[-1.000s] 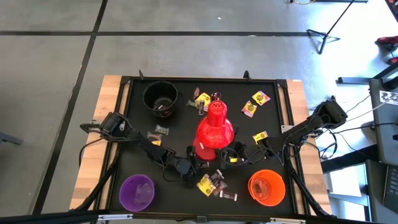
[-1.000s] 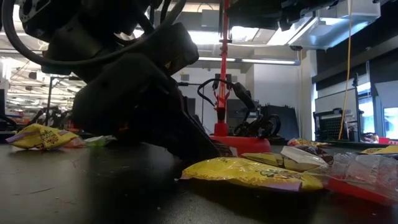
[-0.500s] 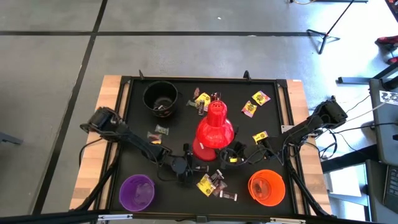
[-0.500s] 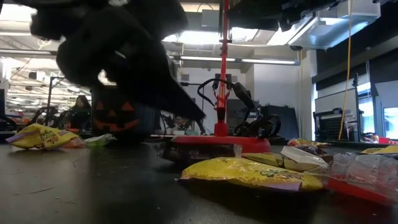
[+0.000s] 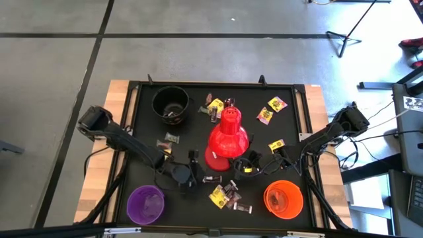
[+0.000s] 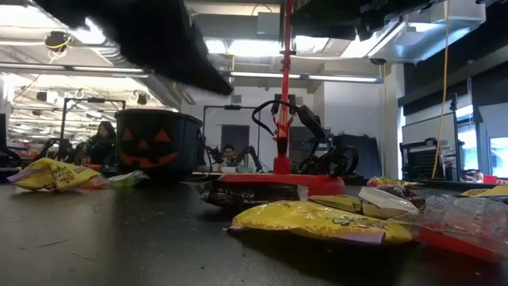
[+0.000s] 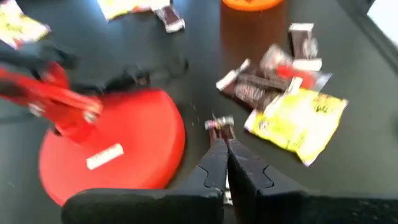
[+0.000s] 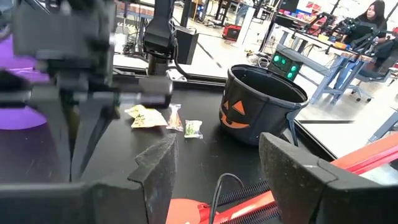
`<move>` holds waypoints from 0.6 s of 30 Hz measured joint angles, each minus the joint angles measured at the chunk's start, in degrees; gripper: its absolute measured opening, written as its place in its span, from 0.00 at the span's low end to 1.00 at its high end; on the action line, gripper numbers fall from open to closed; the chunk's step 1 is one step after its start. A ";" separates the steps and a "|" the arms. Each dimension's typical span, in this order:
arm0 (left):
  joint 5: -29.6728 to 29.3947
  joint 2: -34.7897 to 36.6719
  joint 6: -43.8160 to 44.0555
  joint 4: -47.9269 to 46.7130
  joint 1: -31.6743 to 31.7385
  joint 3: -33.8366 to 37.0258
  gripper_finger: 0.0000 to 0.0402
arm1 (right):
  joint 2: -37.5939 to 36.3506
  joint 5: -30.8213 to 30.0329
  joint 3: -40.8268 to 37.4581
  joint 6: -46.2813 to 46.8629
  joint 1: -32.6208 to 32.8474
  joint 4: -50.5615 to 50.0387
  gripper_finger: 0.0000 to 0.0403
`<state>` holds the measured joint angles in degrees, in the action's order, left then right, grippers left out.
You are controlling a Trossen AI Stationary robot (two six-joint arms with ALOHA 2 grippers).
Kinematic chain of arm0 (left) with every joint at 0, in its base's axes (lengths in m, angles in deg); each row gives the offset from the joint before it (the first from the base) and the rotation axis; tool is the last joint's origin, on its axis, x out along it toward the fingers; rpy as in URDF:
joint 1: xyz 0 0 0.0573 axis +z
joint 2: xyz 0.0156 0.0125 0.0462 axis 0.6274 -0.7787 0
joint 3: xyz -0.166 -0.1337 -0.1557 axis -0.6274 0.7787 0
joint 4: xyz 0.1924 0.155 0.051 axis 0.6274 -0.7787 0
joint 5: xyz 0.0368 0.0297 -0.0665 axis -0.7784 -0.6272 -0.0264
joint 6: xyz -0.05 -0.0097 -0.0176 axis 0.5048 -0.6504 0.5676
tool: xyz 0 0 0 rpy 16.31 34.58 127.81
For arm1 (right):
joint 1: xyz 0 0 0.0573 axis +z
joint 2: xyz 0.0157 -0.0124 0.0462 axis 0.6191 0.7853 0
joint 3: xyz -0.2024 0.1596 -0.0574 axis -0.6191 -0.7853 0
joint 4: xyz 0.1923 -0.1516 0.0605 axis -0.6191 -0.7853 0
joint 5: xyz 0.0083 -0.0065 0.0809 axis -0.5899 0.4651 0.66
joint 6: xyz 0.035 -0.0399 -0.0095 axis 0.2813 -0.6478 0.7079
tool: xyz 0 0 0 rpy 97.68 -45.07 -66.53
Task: Organize candy in baskets
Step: Put the brown chocolate bar into the black bucket
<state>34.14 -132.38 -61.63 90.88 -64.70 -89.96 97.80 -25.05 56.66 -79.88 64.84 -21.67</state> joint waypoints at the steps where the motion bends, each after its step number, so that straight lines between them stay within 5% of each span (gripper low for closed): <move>1: 0.00 -1.09 0.40 0.04 0.03 0.00 0.03 | 0.00 0.00 0.00 0.00 0.00 0.00 0.56; 11: 2.57 -13.18 2.94 14.18 1.28 -0.02 0.33 | 0.00 0.00 0.00 0.00 0.00 -0.02 0.56; 18: 2.77 -17.15 6.45 14.87 3.31 -0.09 0.37 | 0.00 0.00 0.00 0.00 0.00 -0.07 0.56</move>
<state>36.91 -149.53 -55.19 105.75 -61.39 -90.05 97.80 -25.05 56.66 -79.88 64.84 -21.74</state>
